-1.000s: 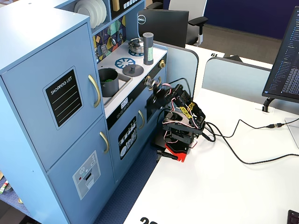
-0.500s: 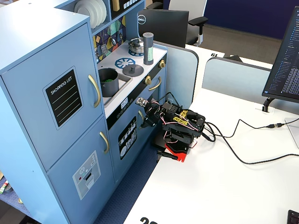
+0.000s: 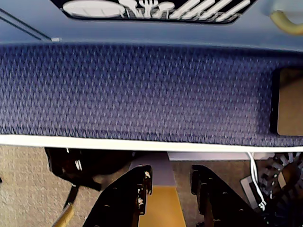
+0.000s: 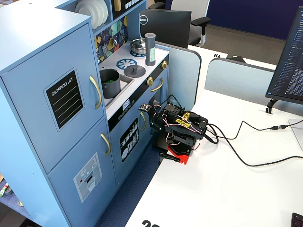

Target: Put salt in the gray recipient

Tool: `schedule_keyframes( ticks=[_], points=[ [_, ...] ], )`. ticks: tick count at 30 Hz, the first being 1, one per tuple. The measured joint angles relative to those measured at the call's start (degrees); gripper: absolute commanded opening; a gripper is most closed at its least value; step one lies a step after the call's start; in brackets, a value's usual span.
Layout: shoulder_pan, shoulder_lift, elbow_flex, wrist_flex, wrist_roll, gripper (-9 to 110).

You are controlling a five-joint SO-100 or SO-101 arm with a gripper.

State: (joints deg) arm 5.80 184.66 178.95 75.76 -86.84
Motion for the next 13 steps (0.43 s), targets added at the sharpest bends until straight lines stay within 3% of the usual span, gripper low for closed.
schedule_keyframes(
  ticks=[13],
  points=[
    [0.0, 0.0, 0.0, 0.0, -0.2, 4]
  ],
)
